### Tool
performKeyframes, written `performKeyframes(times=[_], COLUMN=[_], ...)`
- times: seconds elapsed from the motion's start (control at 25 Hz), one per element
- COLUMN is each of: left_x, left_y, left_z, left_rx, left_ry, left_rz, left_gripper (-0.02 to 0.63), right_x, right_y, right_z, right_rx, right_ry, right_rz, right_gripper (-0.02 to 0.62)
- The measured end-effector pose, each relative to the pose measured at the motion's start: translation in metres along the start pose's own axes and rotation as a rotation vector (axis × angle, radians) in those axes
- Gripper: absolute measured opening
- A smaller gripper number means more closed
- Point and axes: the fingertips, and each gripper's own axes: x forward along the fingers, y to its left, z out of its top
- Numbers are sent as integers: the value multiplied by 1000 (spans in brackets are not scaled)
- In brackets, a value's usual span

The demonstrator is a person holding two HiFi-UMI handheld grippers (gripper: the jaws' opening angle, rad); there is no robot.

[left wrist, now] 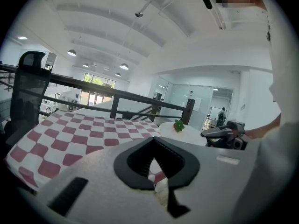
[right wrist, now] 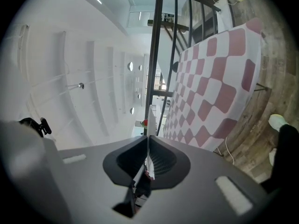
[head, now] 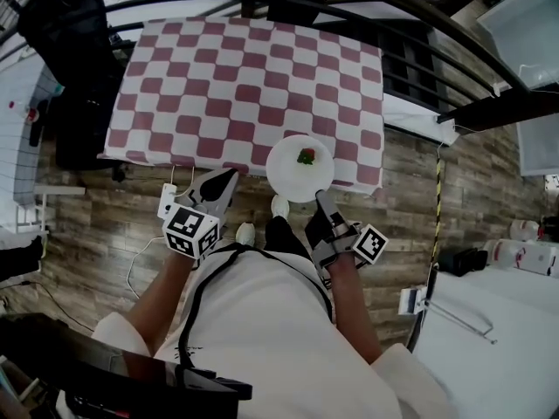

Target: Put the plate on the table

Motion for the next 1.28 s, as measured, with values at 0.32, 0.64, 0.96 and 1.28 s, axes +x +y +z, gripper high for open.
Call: performKeyframes(times=[0.32,0.64,0.96,1.28], left_x=[42,80,102,117], left_y=[3,7,18,22], left_z=[9,14,0,-12], left_rx=[-23,-37,-58,-79], left_ry=[-1,13,35,59], left_rz=[27,65,123,159], left_gripper=[3,3,3,3], right_x=[37,69,87,104], right_y=[-39,-73,-112,-155], right_z=[33,63,77,78], right_rx=[-8,-23,-16,-1], right_ry=[95,191,257,318], right_rz=[-43,-20,-40,-77], right_gripper=[20,20,21,20])
